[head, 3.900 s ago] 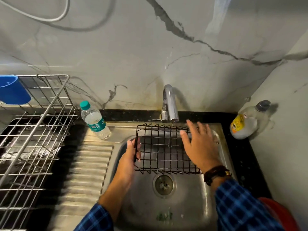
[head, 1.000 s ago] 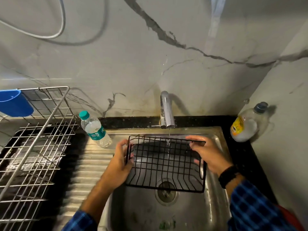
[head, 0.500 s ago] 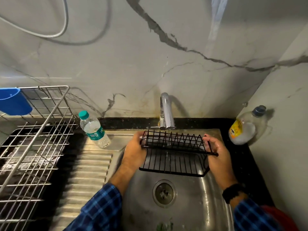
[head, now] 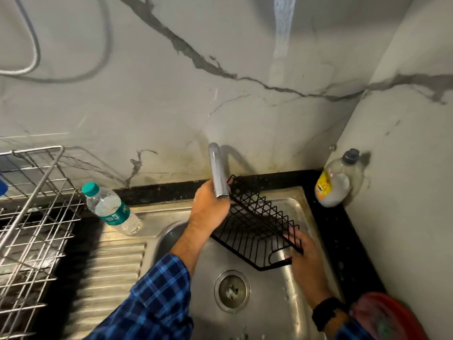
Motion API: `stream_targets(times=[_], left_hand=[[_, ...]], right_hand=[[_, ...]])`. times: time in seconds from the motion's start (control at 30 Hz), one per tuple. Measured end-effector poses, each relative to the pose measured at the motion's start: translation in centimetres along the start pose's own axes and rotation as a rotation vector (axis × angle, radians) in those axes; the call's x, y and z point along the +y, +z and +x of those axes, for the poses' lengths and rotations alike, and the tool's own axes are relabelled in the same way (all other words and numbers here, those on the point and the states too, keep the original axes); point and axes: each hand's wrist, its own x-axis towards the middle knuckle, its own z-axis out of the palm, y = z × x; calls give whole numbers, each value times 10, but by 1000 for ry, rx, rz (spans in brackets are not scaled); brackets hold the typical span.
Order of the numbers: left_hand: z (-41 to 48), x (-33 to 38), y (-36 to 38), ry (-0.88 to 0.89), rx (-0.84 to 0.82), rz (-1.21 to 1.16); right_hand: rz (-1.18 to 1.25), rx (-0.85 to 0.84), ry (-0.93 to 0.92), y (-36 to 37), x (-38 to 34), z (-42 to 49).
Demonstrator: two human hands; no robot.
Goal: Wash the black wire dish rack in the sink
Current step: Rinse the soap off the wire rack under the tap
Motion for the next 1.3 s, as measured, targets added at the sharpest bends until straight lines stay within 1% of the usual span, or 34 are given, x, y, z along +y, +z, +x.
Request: stream_targets(times=[0.07,0.13,0.2,0.23,0.3,0.33,0.37,0.4,0.43,0.47,0.5,0.53,0.57,0.6,0.67,0.73,0.77,0.83,0.87,0.9,0.93,0.97,1.0,1.03,1.07,1.1,1.13,1.17,1.2,1.23,1.27,1.3], left_hand=[[-1,-9,-1,19,12,72],[-2,-23,-6,95,43,205],[-7,-35,-10,134,28,307],[-11,-37,-10,159,0,422],[-19,-38,-13,227,-101,725],[-24,-38,-18,234,-178,759],[-27,-40,-27,203,-279,694],[-32,-38,-41,112,-379,497],[-38,-37,-53,-17,-427,214],[-44,-38,-61,-157,-394,-67],[-48,-41,-63,-273,-287,-234],[-50,-46,-63,-355,-178,-247],[-52,-52,-60,-397,-111,-176],[-55,-58,-56,-391,-77,-94],[-58,-68,-49,-330,9,7],[-57,-78,-52,-232,112,71],[-55,-82,-54,-180,161,99],[-52,-83,-55,-63,240,243],[-52,-81,-55,0,267,327],[-53,-77,-54,76,299,385],[-55,-75,-53,167,332,428],[-58,-73,-53,278,362,458],[-62,-73,-51,400,370,476],[-67,-75,-48,522,364,494],[-74,-75,-44,630,353,504],[-79,-78,-40,709,340,502],[-84,-82,-37,746,345,493],[-88,-87,-35,758,358,479],[-91,-92,-35,745,379,459],[-95,-97,-36,722,395,422],[-98,-101,-36,697,409,370],[-101,-102,-37,654,412,304]], right_hand=[[-11,10,-25,-3,-5,3],[-70,16,-78,-6,-9,4],[-152,16,-147,-8,-12,4],[-200,4,-191,-6,-14,3],[-279,-22,-260,-1,-14,4],[-303,-31,-273,1,-14,3],[-313,-37,-285,2,-16,2],[-301,-39,-301,3,-18,1],[-271,-38,-313,3,-21,-1],[-227,-38,-315,3,-25,-3],[-194,-40,-319,5,-30,-7],[-175,-40,-335,9,-34,-11],[-175,-51,-377,13,-38,-15],[-184,-67,-433,17,-41,-18],[-187,-104,-552,22,-46,-21],[-185,-164,-612,22,-43,-18],[-208,-233,-598,18,-41,-14],[-283,-474,-482,8,-40,-6],[-318,-593,-379,4,-42,-3],[-326,-668,-263,2,-47,-1],[-275,-675,-159,2,-53,0],[-180,-618,-94,5,-60,0],[-111,-487,-83,11,-68,0],[-102,-345,-100,21,-75,1],[-163,-239,-106,31,-80,6],[-272,-189,-66,41,-83,11],[-367,-187,24,48,-84,17],[-407,-207,134,52,-82,23],[-389,-235,232,54,-81,28],[-325,-263,293,53,-79,32],[-250,-265,315,51,-78,33],[-202,-249,293,49,-77,34]])
